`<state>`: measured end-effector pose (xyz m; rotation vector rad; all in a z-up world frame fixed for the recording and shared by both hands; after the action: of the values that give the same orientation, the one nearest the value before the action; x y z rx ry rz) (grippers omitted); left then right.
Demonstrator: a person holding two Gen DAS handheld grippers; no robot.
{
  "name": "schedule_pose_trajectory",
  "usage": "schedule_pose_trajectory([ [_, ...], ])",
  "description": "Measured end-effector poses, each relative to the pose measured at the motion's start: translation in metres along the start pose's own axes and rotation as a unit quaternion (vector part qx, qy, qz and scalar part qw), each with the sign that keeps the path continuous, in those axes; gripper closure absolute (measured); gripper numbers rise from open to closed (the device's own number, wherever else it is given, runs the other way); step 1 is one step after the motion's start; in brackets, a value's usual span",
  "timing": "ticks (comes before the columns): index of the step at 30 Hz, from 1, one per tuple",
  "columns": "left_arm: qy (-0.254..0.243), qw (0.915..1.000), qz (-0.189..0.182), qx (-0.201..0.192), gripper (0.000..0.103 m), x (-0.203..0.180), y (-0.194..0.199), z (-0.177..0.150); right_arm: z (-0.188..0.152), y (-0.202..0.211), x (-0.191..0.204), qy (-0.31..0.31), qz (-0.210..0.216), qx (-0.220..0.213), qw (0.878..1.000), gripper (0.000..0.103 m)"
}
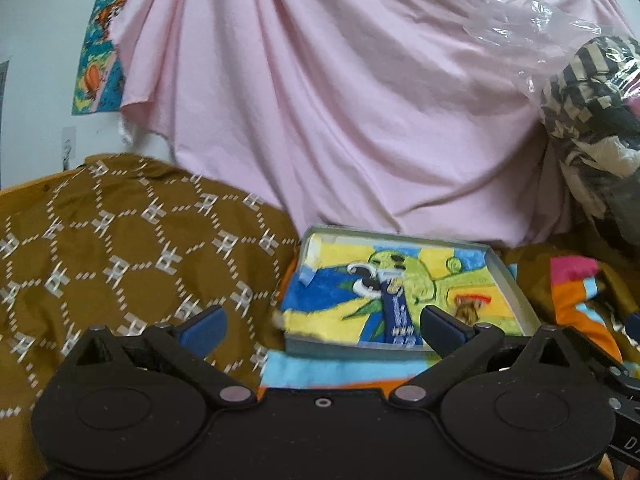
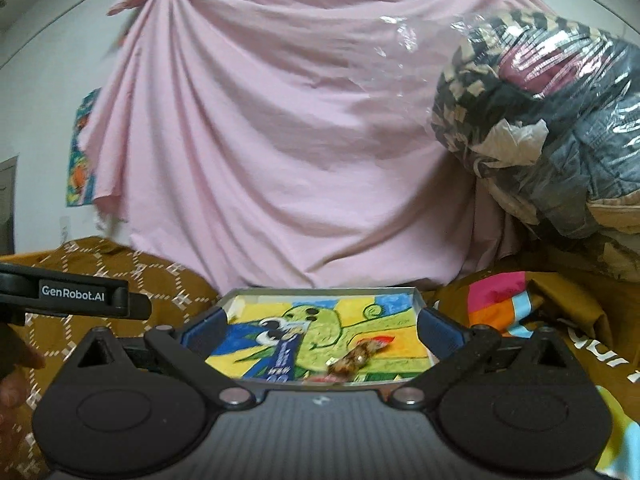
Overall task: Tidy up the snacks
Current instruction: 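Pull both open tools back from the tray toward the snack pile, then grasp the white puffed rice bar with the left tool while the right tool grasps the dark dried strip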
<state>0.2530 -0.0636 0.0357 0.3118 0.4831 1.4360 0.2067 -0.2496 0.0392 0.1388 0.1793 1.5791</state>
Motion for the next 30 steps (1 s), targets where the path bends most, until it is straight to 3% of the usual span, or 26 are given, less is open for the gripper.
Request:
schedule_pose_trajectory([
  [9,-0.018,0.9995,0.019,0.016,0.001,0.033,0.046,-0.036,-0.019,0.044,0.028,0.04,0.001,0.006,0.999,0.0],
  [16,-0.034,0.9988,0.018,0.031,0.001,0.047,0.07,-0.056,-0.037,0.064,0.038,0.037,0.009,0.039,0.999,0.0],
  [25,-0.008,0.9933,0.023,0.113,0.001,0.065,0.063,-0.098,-0.074,0.058,0.048,0.061,0.02,0.157,0.986,0.0],
  [30,-0.038,0.9914,0.023,0.123,0.001,0.058,0.059,-0.105,-0.096,0.05,0.056,0.071,0.027,0.21,0.975,0.0],
])
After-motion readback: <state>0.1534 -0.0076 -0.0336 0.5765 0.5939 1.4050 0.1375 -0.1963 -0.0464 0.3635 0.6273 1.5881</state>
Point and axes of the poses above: each gripper's, at about its wrist camera, not at the fingertips, and y roughly against the way its jaws point, x to its left, z to its top, the point moved 9 cm from there along -y, roughly the way its jaws point, and after that the axes turned 10 degrees about x, right-handed, at the moved point
